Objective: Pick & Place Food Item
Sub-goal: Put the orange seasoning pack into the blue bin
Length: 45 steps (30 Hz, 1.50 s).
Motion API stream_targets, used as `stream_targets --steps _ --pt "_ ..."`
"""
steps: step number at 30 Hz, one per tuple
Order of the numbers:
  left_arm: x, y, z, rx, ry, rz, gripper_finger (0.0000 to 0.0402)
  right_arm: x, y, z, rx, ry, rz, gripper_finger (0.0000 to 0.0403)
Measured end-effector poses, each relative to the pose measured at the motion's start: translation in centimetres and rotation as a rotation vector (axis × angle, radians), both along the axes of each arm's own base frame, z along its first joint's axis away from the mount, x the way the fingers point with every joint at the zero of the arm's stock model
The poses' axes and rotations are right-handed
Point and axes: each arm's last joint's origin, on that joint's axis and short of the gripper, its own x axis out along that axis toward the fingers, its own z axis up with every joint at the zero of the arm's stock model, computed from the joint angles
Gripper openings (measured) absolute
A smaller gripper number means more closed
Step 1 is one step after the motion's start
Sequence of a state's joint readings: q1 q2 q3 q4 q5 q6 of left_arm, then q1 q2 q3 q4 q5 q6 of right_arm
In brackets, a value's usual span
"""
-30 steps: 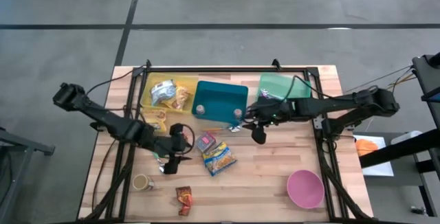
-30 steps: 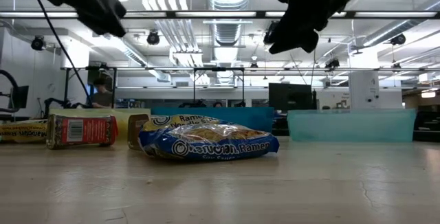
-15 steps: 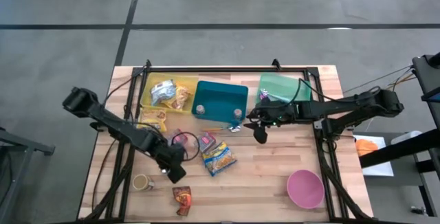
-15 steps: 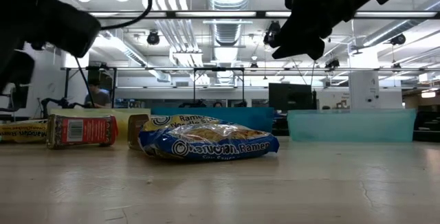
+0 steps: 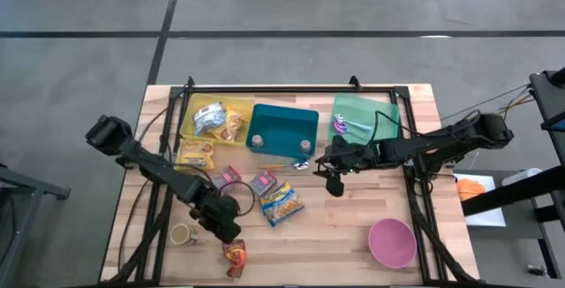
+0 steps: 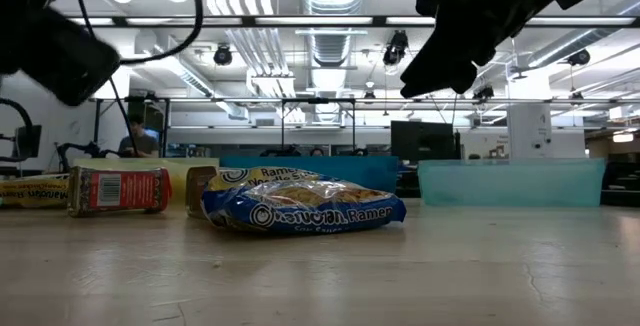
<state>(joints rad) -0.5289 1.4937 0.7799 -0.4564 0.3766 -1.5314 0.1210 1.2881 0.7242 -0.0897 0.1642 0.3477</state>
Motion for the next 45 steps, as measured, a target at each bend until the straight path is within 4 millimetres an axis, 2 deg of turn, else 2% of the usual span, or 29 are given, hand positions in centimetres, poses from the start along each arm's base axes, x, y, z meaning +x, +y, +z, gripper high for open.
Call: stream_targets --steps 3,7,19,23,30,31,37,45 --pt "0.5 -0.6 -1.3 -0.006 0.017 -0.021 0.0224 0.2 0.2 0.3 0.002 -0.021 0.005 0.0189" --pt "1.6 -1.3 -2.4 -0.032 -0.042 -0.051 0.0224 0.3 0.7 0.5 0.006 -0.053 0.024 0.0189" --pt "1.9 -1.7 -3.2 -0.071 -0.041 -0.095 0.0216 -0.1 3.5 0.7 0.002 -0.083 0.089 0.0189" --pt "2.0 -1.9 -3.0 -0.112 -0.058 -0.122 0.0171 -0.2 3.8 0.8 0.000 -0.083 0.101 0.0189" --pt "2.3 -2.1 -2.7 -0.138 -0.111 -0.141 0.0021 -0.2 3.8 0.9 -0.017 -0.089 0.111 0.0189" --pt "2.3 -2.1 -2.8 -0.134 -0.105 -0.128 0.0012 -0.2 3.8 0.9 -0.017 -0.089 0.111 0.0189" --pt "2.6 -2.1 -2.6 -0.104 -0.116 -0.087 0.0004 -0.2 3.8 1.1 -0.016 -0.095 0.111 0.0189" --pt "4.3 -2.8 0.1 -0.026 -0.202 -0.116 0.0002 -0.2 3.8 1.2 -0.019 -0.095 0.113 0.0189"
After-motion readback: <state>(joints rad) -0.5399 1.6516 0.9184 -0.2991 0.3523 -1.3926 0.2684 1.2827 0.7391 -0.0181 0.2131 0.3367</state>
